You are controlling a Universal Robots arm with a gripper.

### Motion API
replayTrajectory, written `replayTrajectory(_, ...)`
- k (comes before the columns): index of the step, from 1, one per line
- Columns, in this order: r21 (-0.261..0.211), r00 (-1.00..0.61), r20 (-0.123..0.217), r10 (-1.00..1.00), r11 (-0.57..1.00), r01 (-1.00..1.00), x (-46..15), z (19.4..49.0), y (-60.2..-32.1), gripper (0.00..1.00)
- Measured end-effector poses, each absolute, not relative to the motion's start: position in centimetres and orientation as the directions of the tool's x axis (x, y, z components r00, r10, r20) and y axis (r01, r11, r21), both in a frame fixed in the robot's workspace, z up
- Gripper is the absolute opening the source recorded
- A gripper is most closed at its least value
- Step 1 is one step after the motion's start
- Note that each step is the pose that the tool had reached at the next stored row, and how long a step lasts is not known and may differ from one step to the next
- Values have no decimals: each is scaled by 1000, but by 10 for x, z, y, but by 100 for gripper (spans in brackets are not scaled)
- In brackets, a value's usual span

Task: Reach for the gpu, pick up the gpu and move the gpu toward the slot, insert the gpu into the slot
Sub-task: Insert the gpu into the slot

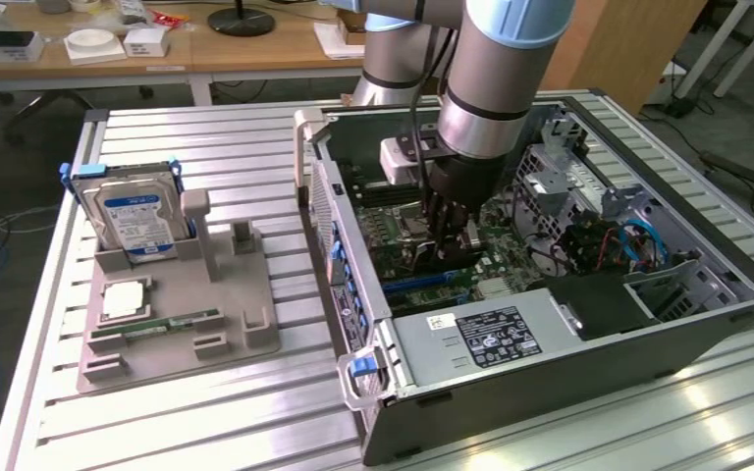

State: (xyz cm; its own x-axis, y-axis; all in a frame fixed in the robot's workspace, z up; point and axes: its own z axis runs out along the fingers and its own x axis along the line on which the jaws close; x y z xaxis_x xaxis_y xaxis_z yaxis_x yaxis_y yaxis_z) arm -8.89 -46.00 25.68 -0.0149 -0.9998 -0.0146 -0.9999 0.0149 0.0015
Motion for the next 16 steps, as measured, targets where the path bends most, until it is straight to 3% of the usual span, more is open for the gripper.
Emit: replayTrajectory(16,2,-15,-32,-999,15,-1000,-89,257,-461,26)
